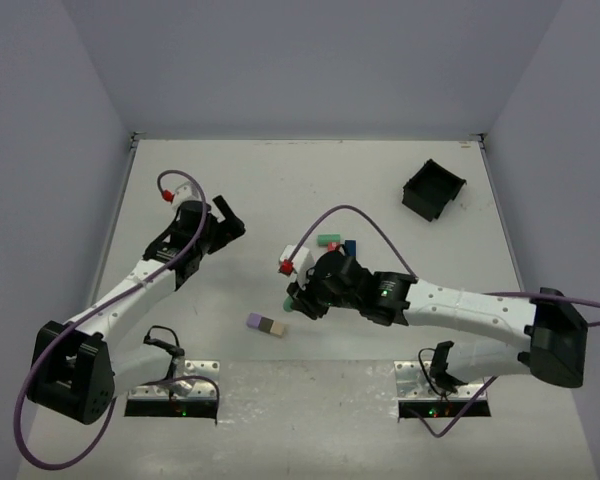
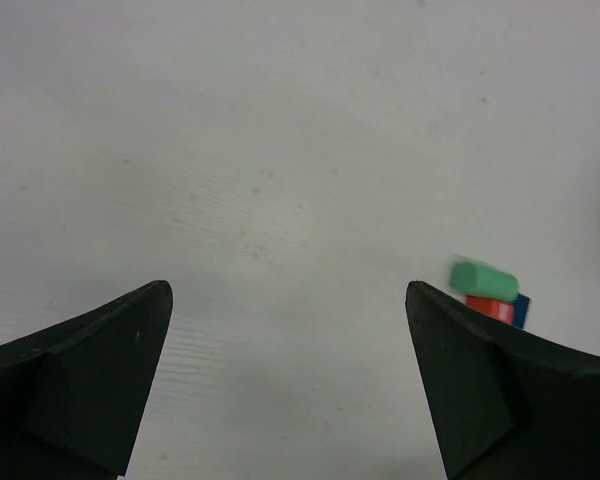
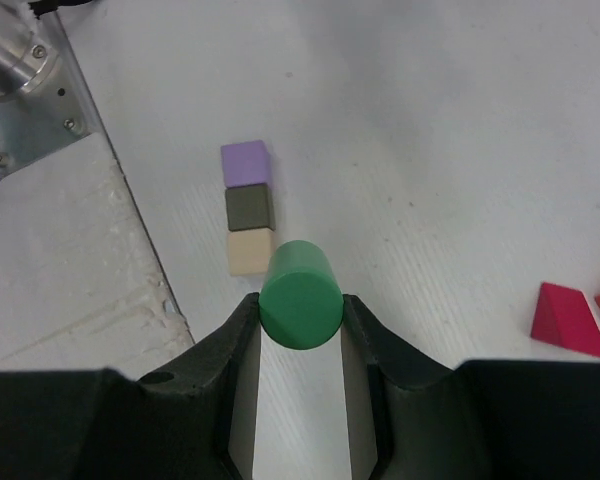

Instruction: Build the wood block tower

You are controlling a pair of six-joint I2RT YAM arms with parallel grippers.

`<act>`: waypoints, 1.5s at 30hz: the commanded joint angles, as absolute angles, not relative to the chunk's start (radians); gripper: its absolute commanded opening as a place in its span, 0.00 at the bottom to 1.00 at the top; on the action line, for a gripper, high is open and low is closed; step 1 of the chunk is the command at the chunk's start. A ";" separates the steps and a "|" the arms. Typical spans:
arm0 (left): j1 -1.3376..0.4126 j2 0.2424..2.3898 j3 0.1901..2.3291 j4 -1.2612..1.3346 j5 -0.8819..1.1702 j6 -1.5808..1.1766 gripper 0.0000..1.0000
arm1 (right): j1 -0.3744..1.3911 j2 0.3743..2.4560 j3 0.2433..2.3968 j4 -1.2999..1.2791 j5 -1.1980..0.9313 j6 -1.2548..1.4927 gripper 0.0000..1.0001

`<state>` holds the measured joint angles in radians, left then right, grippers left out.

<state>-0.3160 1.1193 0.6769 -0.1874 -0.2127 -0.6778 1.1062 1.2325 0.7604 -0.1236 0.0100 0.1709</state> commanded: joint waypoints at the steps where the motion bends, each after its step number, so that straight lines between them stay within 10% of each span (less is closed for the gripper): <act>1: -0.246 1.112 0.644 -0.206 -0.187 -0.736 1.00 | 1.185 1.358 0.903 -0.113 0.067 0.088 0.15; 45: -0.245 0.975 0.575 -0.219 -0.272 -0.707 1.00 | 1.273 1.731 1.184 -0.158 0.080 0.103 0.24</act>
